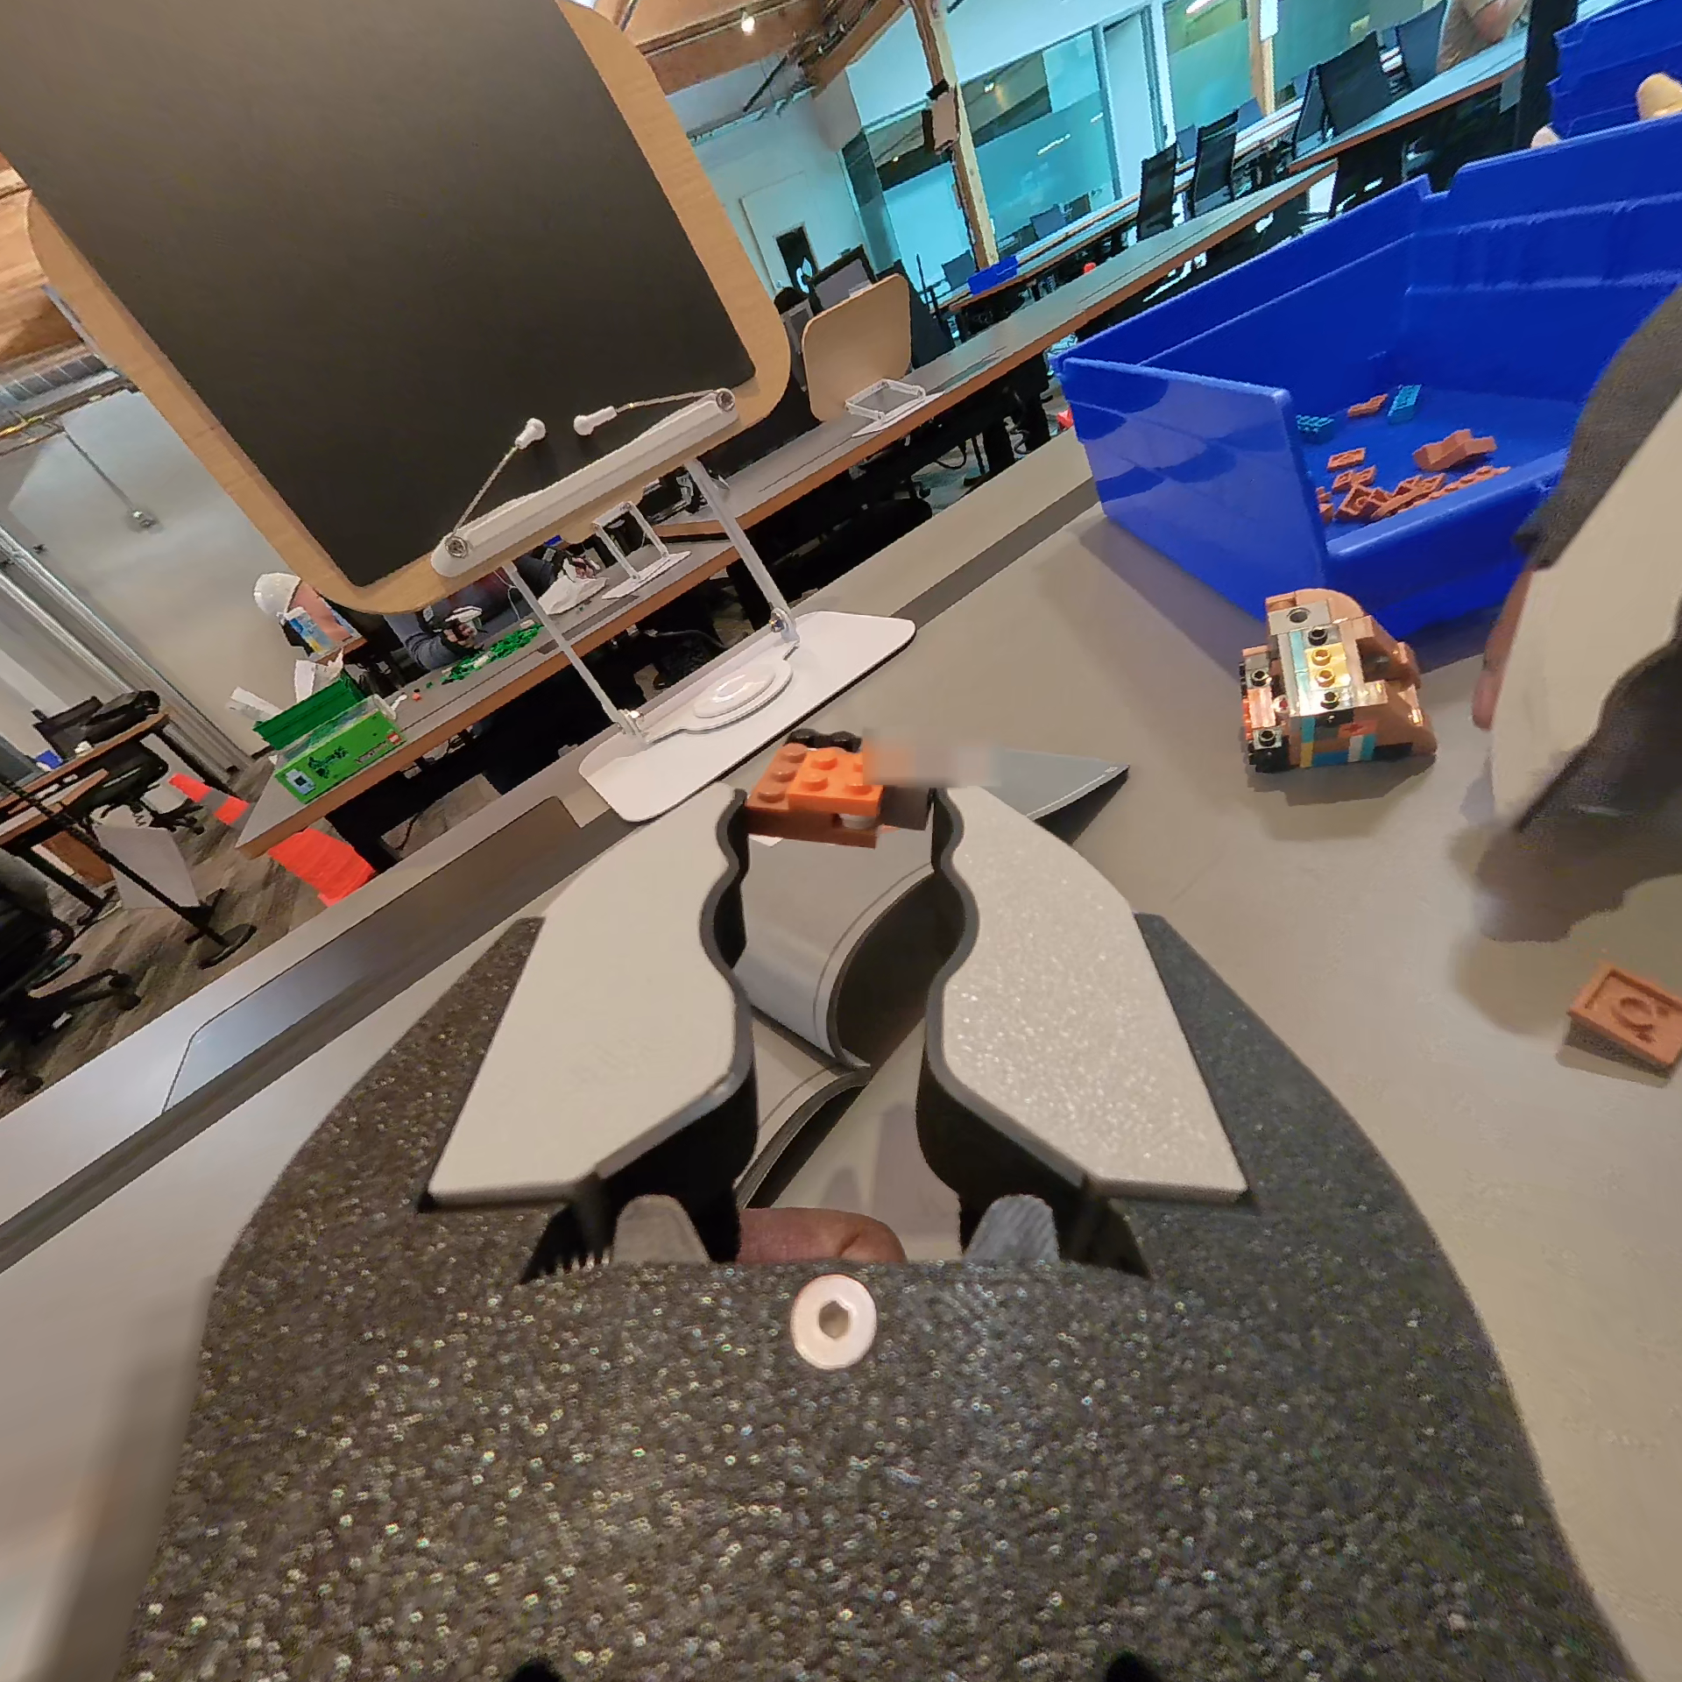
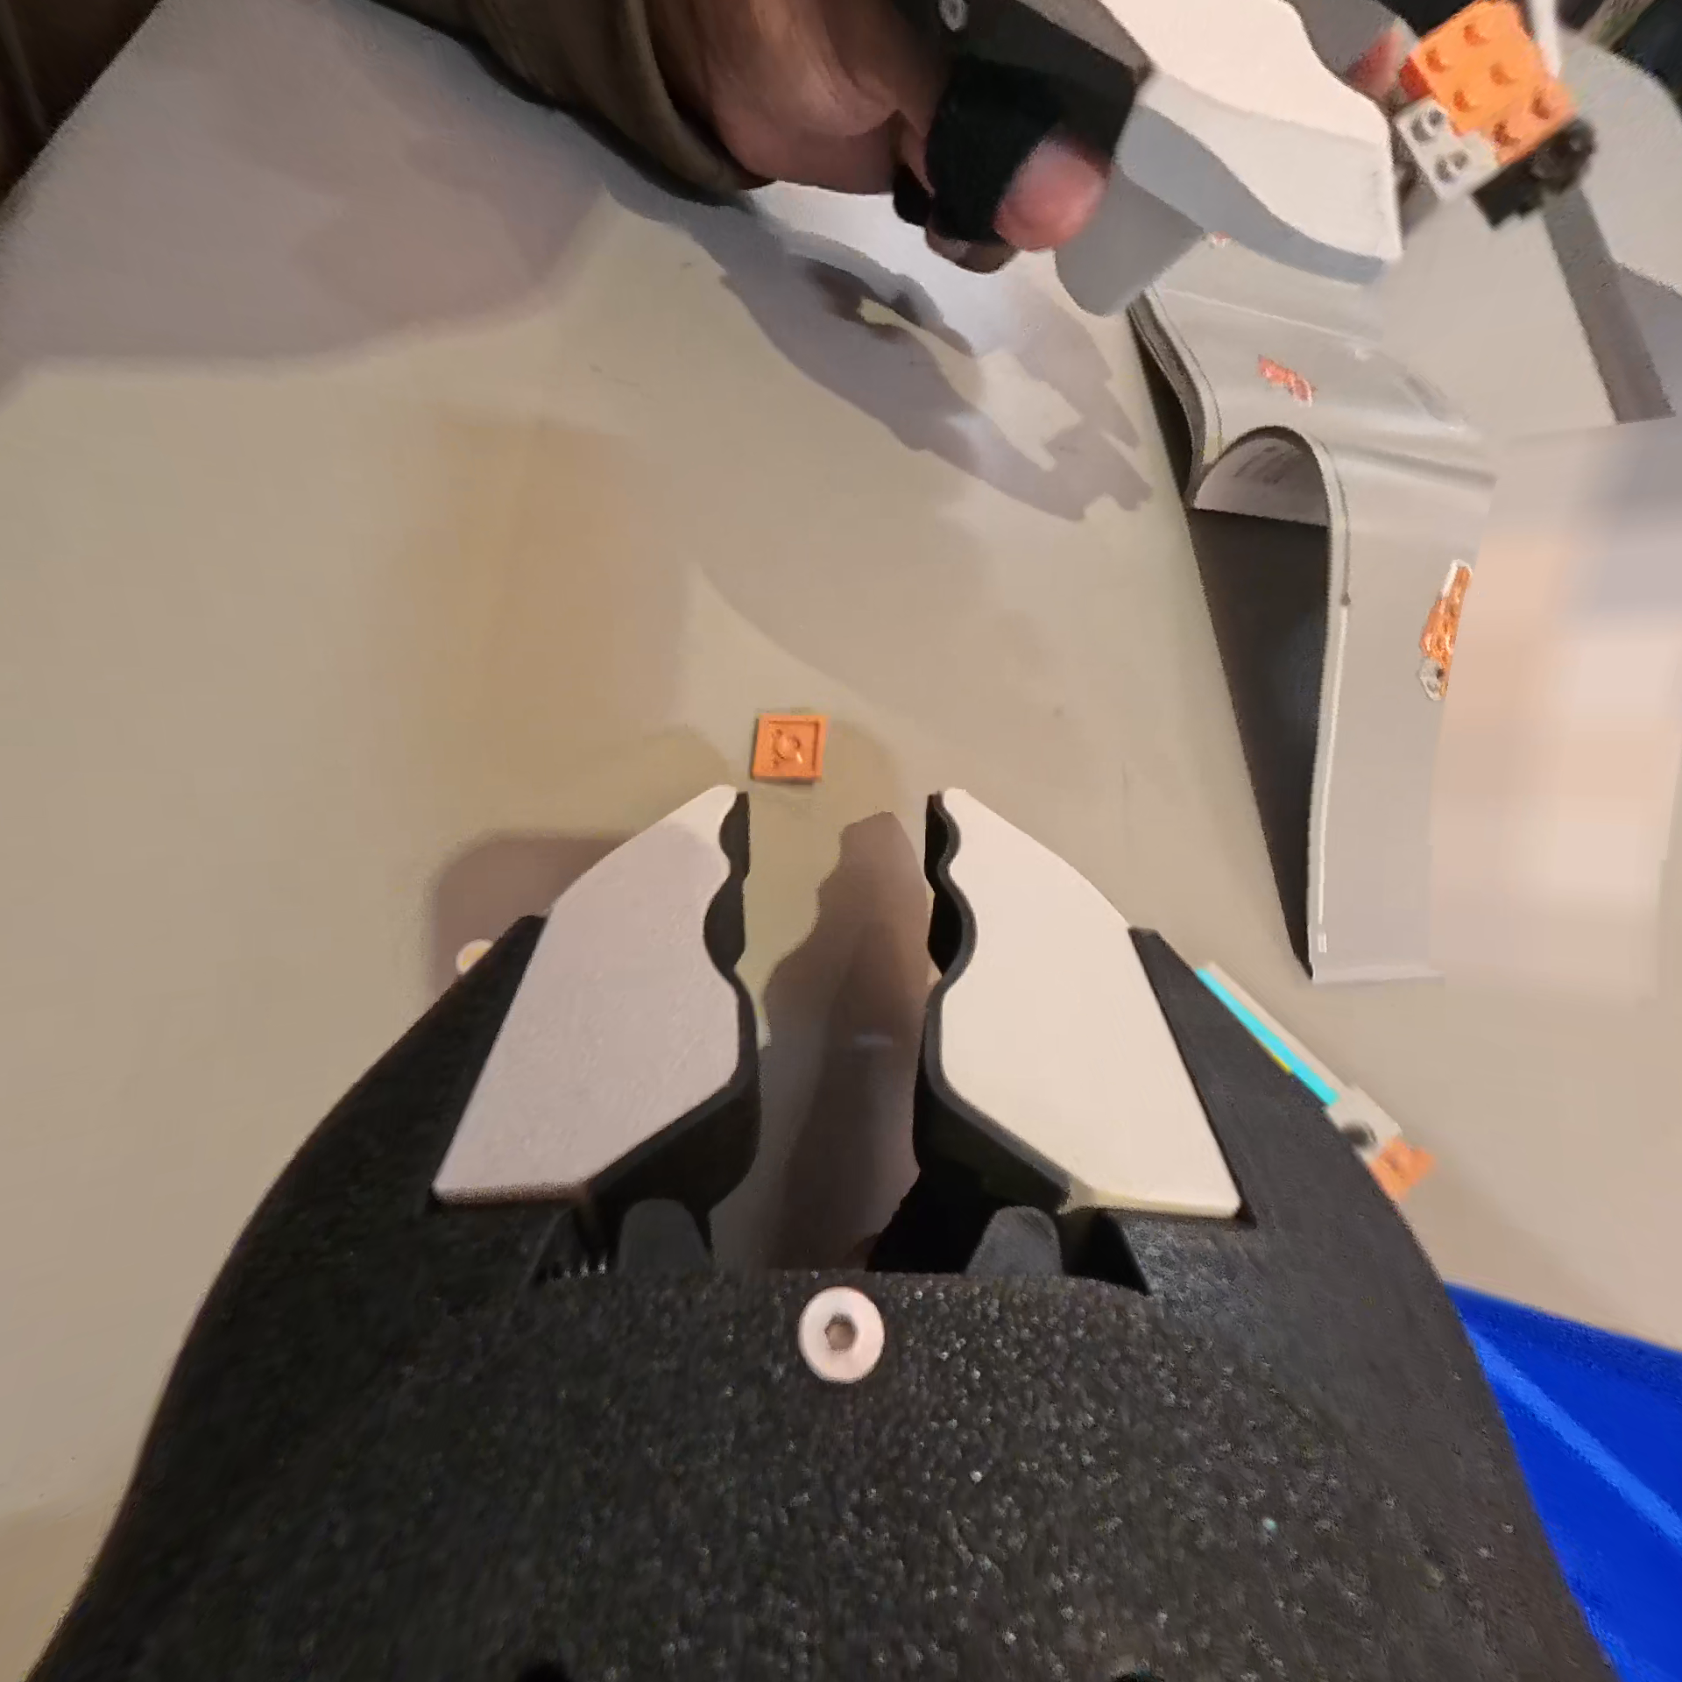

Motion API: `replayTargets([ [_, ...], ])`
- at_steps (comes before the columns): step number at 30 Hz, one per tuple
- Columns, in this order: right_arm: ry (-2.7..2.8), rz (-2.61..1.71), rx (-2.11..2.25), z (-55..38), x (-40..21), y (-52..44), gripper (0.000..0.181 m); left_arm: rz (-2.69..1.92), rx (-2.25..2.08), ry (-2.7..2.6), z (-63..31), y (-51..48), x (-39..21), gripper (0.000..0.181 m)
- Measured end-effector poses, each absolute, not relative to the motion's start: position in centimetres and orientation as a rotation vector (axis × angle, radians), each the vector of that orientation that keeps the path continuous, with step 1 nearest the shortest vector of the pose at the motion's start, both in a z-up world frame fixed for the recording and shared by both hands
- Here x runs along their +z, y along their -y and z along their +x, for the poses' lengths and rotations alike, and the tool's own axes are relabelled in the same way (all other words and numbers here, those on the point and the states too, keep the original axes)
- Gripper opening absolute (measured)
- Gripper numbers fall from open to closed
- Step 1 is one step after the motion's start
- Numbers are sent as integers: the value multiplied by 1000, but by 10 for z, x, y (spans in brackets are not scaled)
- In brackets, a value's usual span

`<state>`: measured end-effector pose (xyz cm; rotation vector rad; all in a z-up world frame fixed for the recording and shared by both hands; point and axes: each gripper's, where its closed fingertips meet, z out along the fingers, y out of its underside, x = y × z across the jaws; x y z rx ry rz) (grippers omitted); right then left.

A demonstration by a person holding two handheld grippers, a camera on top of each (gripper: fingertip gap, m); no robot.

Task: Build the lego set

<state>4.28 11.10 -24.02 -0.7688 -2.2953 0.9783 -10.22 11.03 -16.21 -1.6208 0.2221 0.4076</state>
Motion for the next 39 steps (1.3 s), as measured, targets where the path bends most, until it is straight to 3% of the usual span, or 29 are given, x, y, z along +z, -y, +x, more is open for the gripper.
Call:
replayTargets([
  [10, 2660, -767, 1005, 112, -246, -101, 32, -1620, 385, -255, -94, -111, -163, 39],
  [19, 2724, -715, 934, 115, -264, -90, 25, -1624, 378, -265, -92, -111, -164, 39],
  [25, 2698, -680, 942, 109, -264, -86, 8, -1626, 374, -266, -92, -111, -165, 39],
  [31, 2573, -743, 1111, 94, -250, -82, 9, -1626, 370, -271, -90, -111, -165, 39],
  [34, 2523, -824, 1100, 85, -250, -90, 29, -1625, 369, -272, -90, -111, -165, 39],
  [39, 2540, -806, 1089, 88, -250, -90, 31, -1629, 365, -275, -89, -112, -165, 39],
])
